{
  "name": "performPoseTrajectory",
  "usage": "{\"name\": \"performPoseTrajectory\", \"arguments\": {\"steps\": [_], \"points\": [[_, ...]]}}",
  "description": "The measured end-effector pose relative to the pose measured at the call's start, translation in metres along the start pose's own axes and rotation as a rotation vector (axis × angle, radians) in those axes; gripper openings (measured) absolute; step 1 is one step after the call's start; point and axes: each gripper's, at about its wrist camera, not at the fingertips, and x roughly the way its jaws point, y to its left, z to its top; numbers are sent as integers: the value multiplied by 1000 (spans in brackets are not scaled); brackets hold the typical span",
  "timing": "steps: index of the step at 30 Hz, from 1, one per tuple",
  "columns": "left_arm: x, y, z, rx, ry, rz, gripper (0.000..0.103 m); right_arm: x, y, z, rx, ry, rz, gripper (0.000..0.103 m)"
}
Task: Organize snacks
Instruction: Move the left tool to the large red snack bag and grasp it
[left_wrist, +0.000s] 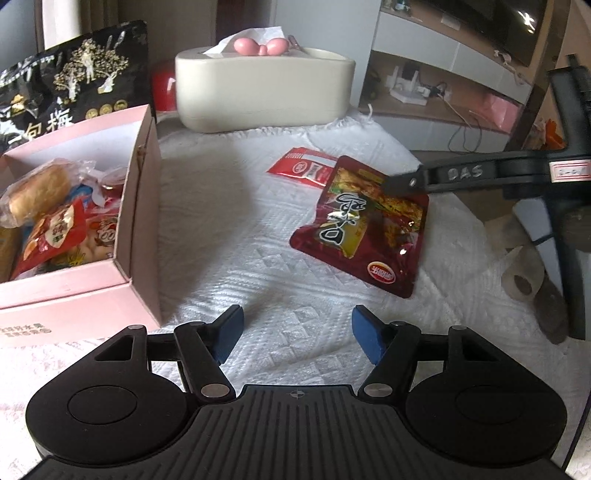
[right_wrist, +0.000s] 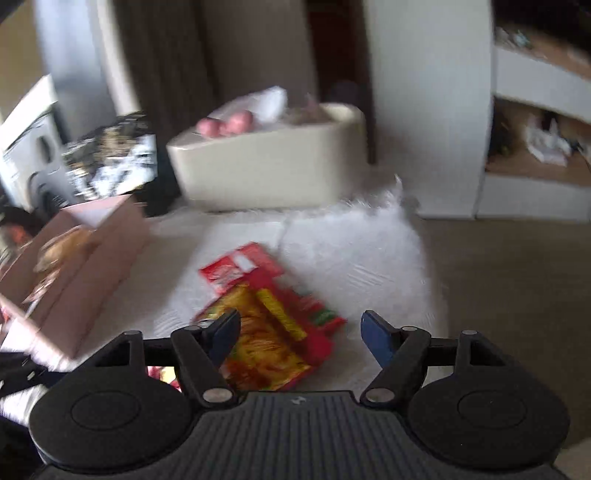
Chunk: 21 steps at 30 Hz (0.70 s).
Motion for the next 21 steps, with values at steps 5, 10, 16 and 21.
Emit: {"name": "performPoseTrajectory", "arguments": {"steps": [5,10,16,21], "points": [[-1,4,-4,-3,-8,1,70,15,18,-7,7,75,129,55],[-3,4,-6,1,-11,27,69,22,53,-6,-63,85,205,55],[-3,0,-9,31,-16,59,69,25,68,-5,-119,73,170,55],[-3,1,-9,33,-22,61,69,17,62,-9,-132,72,135,55]]}}
